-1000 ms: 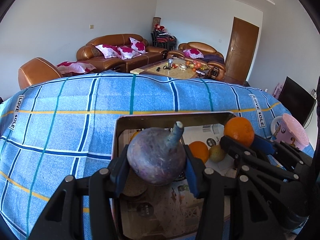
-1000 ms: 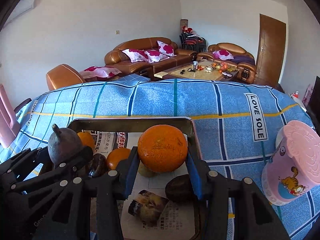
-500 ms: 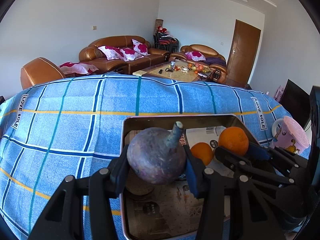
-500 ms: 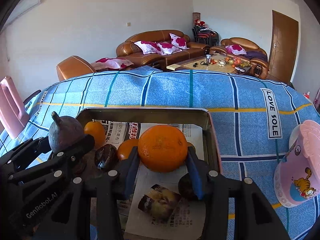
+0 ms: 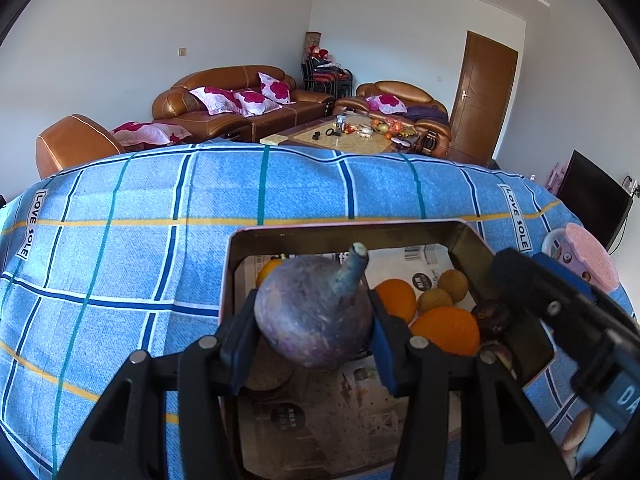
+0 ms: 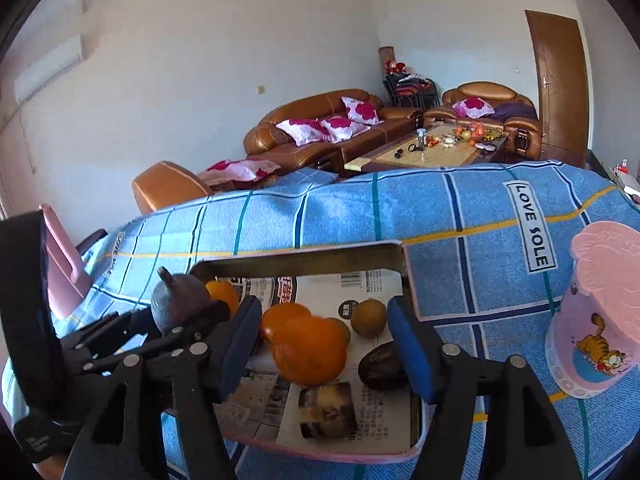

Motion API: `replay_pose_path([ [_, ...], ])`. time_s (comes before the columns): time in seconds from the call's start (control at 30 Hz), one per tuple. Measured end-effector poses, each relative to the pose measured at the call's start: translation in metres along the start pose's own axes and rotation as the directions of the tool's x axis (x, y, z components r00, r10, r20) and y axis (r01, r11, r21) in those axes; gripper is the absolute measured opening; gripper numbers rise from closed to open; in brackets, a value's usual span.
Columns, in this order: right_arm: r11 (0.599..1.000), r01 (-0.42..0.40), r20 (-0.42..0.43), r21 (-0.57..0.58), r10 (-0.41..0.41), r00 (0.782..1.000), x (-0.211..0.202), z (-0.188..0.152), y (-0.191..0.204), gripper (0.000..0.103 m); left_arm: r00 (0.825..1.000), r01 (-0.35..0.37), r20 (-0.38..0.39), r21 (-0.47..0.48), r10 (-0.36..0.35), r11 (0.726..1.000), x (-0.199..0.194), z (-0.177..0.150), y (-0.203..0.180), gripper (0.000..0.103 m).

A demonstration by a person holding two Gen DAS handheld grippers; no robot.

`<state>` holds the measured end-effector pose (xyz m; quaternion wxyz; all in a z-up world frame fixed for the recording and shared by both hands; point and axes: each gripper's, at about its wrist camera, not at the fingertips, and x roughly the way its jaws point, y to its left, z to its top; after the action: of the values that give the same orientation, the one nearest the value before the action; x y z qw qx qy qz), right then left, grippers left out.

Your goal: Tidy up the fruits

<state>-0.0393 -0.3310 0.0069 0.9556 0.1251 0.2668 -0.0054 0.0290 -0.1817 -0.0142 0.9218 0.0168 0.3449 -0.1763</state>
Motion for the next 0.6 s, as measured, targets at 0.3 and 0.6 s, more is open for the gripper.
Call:
replay_pose_path([
  [0.3, 0.98, 0.167, 0.105, 0.108, -0.178, 0.978, -0.03, -0.001, -0.017, 0.082, 0.987, -0.085, 0.139, 0.054, 0.076, 0.995, -0.026, -0.003, -0.017, 0.103],
  [0.6, 0.969, 0.204, 0.196, 0.14, -0.229, 0.953, -0.054, -0.015, -0.018, 0.082, 0.958, -0.115, 0.275, 0.096, 0.085, 0.989, -0.056, -0.012, -0.024, 0.103],
])
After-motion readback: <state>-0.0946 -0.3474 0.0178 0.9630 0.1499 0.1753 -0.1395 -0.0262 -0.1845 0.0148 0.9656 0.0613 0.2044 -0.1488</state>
